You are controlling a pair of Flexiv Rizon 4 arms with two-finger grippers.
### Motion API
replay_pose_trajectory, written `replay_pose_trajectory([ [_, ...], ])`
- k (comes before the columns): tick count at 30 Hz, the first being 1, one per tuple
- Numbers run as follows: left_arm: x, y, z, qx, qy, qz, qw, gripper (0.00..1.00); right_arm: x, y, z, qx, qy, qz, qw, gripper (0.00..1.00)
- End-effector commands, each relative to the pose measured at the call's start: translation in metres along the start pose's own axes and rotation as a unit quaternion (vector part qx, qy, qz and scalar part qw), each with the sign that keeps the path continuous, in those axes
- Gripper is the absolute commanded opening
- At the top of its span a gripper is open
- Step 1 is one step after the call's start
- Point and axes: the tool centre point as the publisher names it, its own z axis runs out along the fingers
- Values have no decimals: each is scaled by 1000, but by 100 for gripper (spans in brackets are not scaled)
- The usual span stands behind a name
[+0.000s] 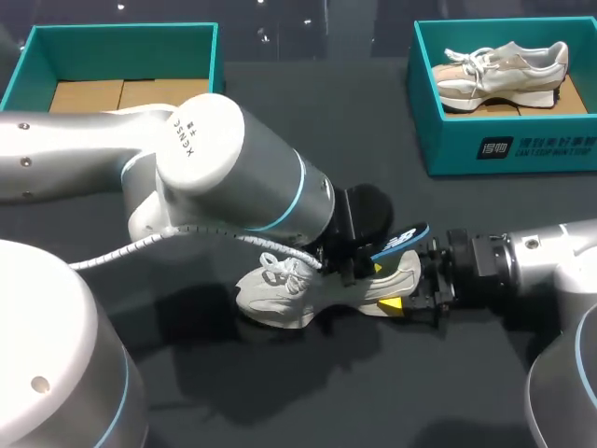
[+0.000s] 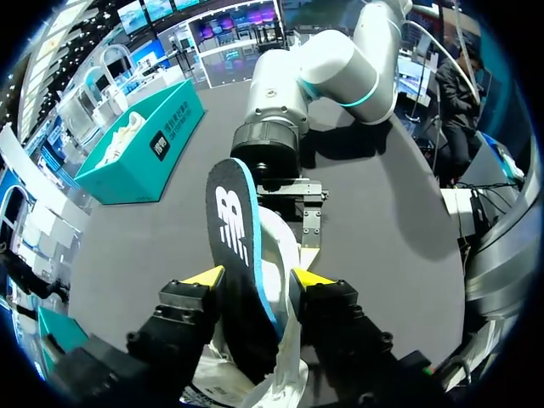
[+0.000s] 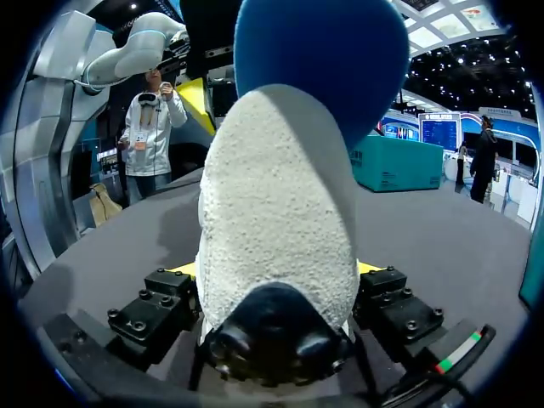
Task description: Take the shoe out of the shoebox, open the shoe tongue, remove and reinsert the insole, then place the shoe into the shoebox
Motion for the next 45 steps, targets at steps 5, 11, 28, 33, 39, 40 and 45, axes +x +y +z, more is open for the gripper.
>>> replay_pose_trajectory([
  [5, 2, 2, 17, 12, -19, -8, 1000, 44, 2, 2, 0, 3, 0, 0, 1000, 0],
  [11, -4, 3, 25, 5, -23, -18, 1000, 43, 2, 2, 0, 3, 0, 0, 1000, 0],
  [28, -18, 2, 29, 8, -26, -40, 999, 0, 2, 2, 0, 3, 0, 0, 1000, 0],
  [33, -23, -6, 24, 18, -28, -45, 998, 0, 2, 2, 0, 3, 0, 0, 1000, 0],
  [39, -27, -17, 21, 34, -35, -54, 997, 0, 2, 2, 0, 3, 0, 0, 1000, 0],
  [40, -27, -17, 22, 35, -34, -55, 997, 0, 2, 2, 0, 3, 0, 0, 1000, 0],
  [45, -24, -16, 27, 40, -35, -56, 997, 24, 2, 2, 0, 3, 0, 0, 1000, 0],
])
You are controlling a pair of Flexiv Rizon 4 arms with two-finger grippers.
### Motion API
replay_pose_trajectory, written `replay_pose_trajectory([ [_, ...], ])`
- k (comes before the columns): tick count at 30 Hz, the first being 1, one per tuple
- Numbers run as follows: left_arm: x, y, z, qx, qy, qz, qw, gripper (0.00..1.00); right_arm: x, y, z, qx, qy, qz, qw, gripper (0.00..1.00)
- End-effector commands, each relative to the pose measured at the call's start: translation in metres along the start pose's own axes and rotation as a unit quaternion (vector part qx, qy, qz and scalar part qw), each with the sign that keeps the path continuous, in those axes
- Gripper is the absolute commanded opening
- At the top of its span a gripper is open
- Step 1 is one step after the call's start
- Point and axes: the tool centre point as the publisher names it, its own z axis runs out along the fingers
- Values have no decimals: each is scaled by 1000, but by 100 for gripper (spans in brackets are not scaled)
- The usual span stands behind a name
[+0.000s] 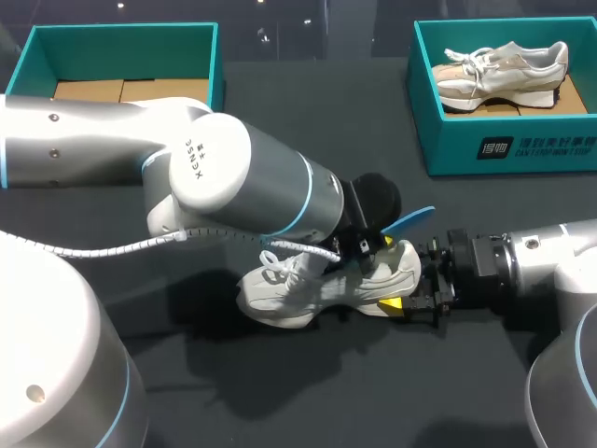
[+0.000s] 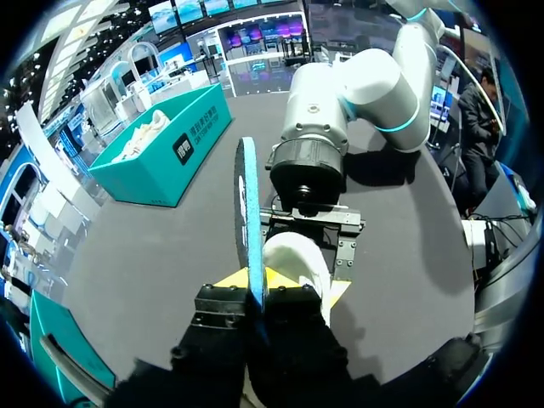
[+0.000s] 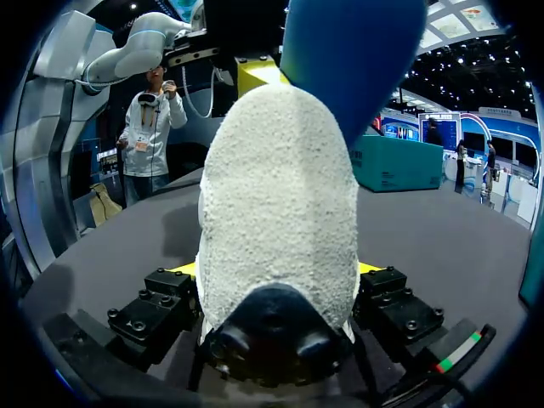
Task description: Take the shoe out of the shoebox, open the shoe tongue, remove and reinsert the insole, then place the shoe into the shoebox
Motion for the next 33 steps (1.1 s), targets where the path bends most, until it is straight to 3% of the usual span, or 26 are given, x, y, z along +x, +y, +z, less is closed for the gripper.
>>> replay_pose_trajectory([
  [1, 3, 3, 5, 6, -2, -2, 1000, 29, 2, 2, 0, 3, 0, 0, 1000, 0],
  [13, 5, 13, 10, 23, -12, -2, 1000, 34, 2, 2, 0, 3, 0, 0, 1000, 0],
  [18, 4, 10, 14, 26, -13, -5, 1000, 29, 2, 2, 0, 3, 0, 0, 1000, 0],
  [20, 4, 8, 17, 24, -13, -8, 1000, 18, 2, 2, 0, 3, 0, 0, 1000, 0],
  [21, 3, 7, 17, 24, -12, -10, 1000, 2, 2, 2, 0, 3, 0, 0, 1000, 0],
  [22, 3, 6, 17, 23, -10, -12, 1000, 0, 2, 2, 0, 3, 0, 0, 1000, 0],
  [27, -1, -1, 9, 17, 19, -24, 999, 0, 2, 2, 0, 3, 0, 0, 1000, 0],
  [33, 3, -16, -16, 5, 59, -16, 998, 0, 2, 2, 0, 3, 0, 0, 1000, 0],
])
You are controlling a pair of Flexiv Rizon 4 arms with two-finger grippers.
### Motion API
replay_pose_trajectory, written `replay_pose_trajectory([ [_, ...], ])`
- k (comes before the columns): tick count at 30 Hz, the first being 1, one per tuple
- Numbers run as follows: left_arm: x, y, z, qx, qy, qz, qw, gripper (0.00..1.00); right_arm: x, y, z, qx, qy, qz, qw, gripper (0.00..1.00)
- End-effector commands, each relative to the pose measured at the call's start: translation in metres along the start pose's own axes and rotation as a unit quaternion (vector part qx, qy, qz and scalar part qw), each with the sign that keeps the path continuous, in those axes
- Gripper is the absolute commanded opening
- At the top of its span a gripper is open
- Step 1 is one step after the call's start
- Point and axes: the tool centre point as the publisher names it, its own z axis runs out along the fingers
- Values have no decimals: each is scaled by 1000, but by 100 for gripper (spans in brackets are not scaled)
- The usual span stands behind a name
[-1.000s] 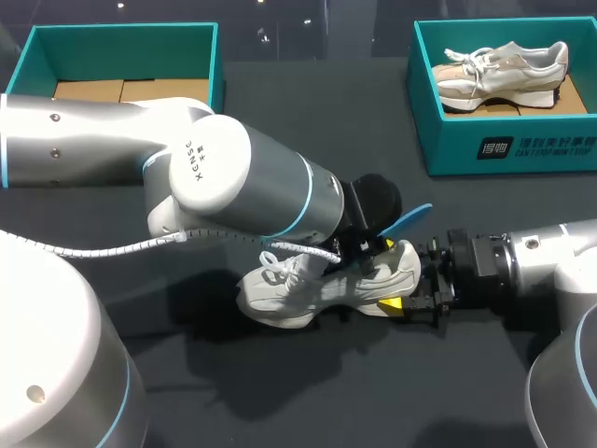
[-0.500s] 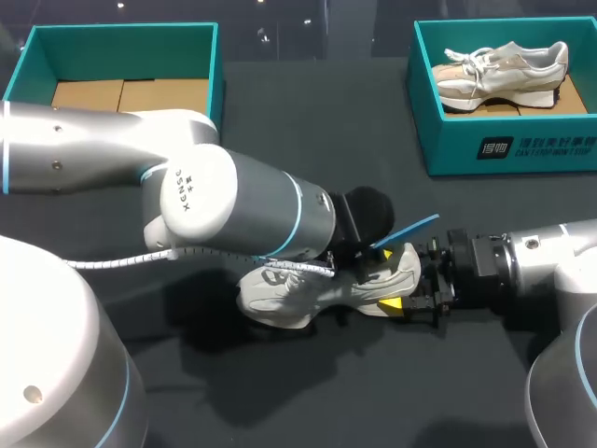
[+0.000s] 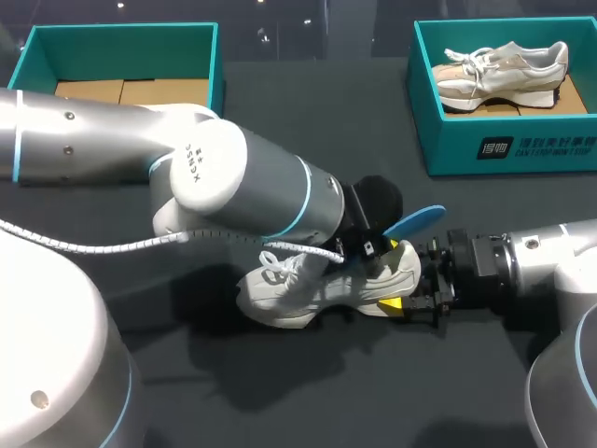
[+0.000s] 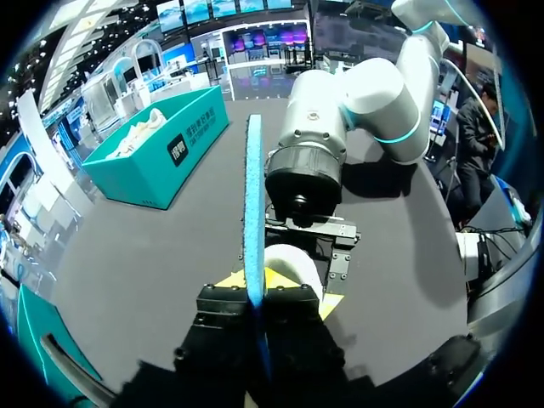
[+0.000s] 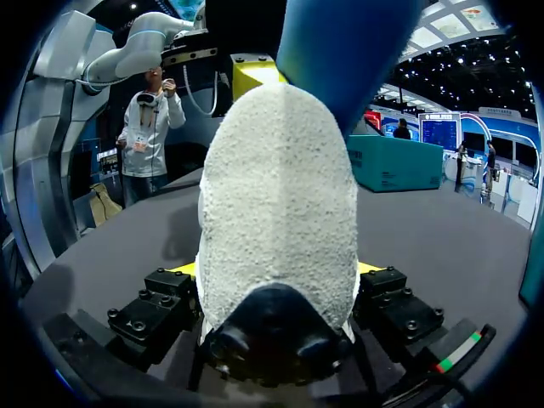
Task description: Take the shoe out of the shoebox, open the shoe tongue, remove and reinsert the insole, then place the shoe into the shoebox
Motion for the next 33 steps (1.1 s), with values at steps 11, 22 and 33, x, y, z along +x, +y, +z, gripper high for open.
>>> replay_pose_trajectory([
  [11, 11, -50, -74, -72, 127, 13, 989, 0, 2, 2, 0, 3, 0, 0, 1000, 0],
  [22, 10, -76, -103, -92, 187, -6, 978, 0, 2, 2, 0, 3, 0, 0, 1000, 0],
  [33, 11, -78, -110, -76, 186, -14, 979, 0, 2, 2, 0, 3, 0, 0, 1000, 0],
])
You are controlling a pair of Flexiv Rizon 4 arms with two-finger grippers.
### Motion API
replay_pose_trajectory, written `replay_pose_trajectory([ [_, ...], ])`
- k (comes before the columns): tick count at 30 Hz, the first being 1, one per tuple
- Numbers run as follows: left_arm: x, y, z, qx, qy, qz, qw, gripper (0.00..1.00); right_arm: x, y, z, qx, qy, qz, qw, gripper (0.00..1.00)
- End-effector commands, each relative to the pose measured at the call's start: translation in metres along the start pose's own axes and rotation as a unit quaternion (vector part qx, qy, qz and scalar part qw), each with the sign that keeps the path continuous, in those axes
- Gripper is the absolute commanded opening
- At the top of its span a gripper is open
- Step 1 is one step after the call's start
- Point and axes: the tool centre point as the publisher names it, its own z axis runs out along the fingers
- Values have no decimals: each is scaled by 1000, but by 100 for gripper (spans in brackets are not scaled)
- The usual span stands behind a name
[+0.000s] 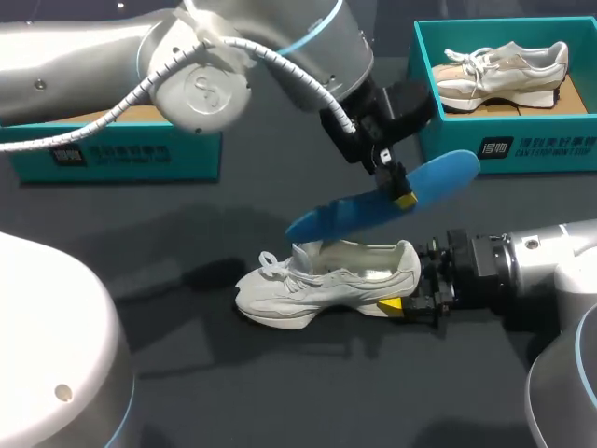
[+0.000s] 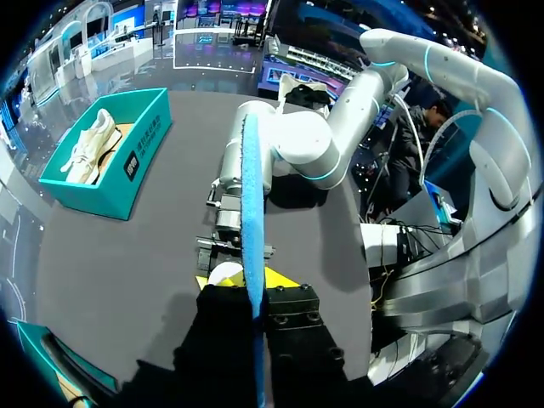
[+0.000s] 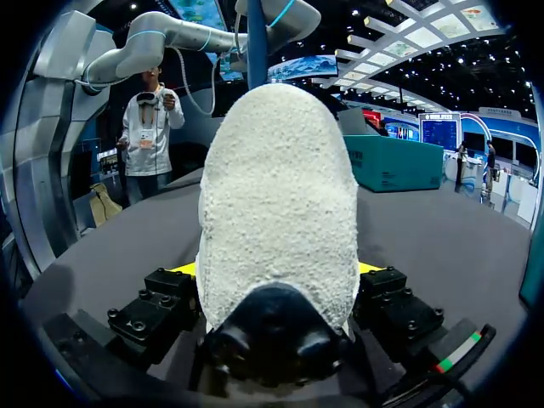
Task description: Take the shoe out of the shoebox, open the shoe tongue, remove and reinsert the insole, then place the shoe into the shoebox
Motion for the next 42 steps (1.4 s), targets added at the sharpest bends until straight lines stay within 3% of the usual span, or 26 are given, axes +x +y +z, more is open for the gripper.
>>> replay_pose_trajectory([
  [1, 7, 2, -14, 34, -6, -4, 999, 0, 1, 2, 0, 3, 0, 0, 1000, 0],
  [7, 21, 1, -71, 132, 38, -18, 990, 0, 1, 2, 0, 3, 0, 0, 1000, 0],
  [10, 29, 5, -106, 179, 93, -43, 978, 0, 1, 2, 0, 3, 0, 0, 1000, 0],
  [28, 29, 5, -106, 179, 93, -43, 978, 0, 1, 2, 0, 3, 0, 0, 1000, 0],
  [33, 66, 14, -132, 302, 105, -68, 945, 0, 1, 2, 0, 3, 0, 0, 1000, 0],
  [35, 76, 18, -144, 334, 113, -78, 932, 0, 1, 2, 0, 3, 0, 0, 1000, 0],
  [42, 100, 23, -174, 401, 88, -115, 904, 0, 1, 2, 0, 3, 0, 0, 1000, 0],
])
